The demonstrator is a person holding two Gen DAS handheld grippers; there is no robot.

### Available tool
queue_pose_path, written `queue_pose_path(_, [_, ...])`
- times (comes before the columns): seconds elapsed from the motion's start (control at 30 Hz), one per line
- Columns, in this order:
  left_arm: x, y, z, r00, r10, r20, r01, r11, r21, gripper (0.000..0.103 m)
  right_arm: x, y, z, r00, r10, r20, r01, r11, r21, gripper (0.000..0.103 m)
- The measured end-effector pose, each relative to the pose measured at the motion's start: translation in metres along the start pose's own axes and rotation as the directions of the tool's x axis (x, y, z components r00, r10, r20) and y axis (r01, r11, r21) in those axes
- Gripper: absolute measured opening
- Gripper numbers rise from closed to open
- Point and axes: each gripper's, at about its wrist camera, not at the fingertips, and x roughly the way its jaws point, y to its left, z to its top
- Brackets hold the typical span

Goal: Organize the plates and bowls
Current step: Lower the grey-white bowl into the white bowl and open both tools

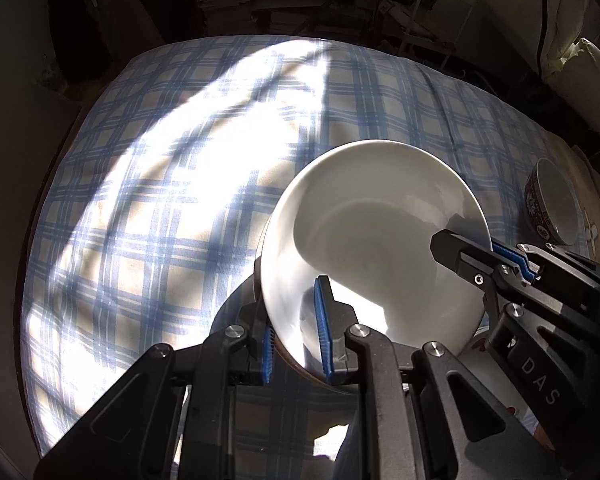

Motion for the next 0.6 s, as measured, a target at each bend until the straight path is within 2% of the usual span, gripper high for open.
queue_pose_path(0.23, [0.0099, -0.0043, -0.0005, 1.0, -0.011, -0.026, 0.011, 1.0, 0.002, 0.02, 0.0035, -0.0021, -0.0031, 0.999, -0.03, -0.033, 0.03, 1.0, -0.003, 0.011])
queue_pose_path(0.6, [0.0095, -0.0078, -0.0019, 1.0, 0.007, -0.01, -0.007, 0.999, 0.035, 0.02, 0.002, -0.0005, -0.0075, 0.997, -0.066, -0.031, 0.065, 0.998, -0.014, 0.011])
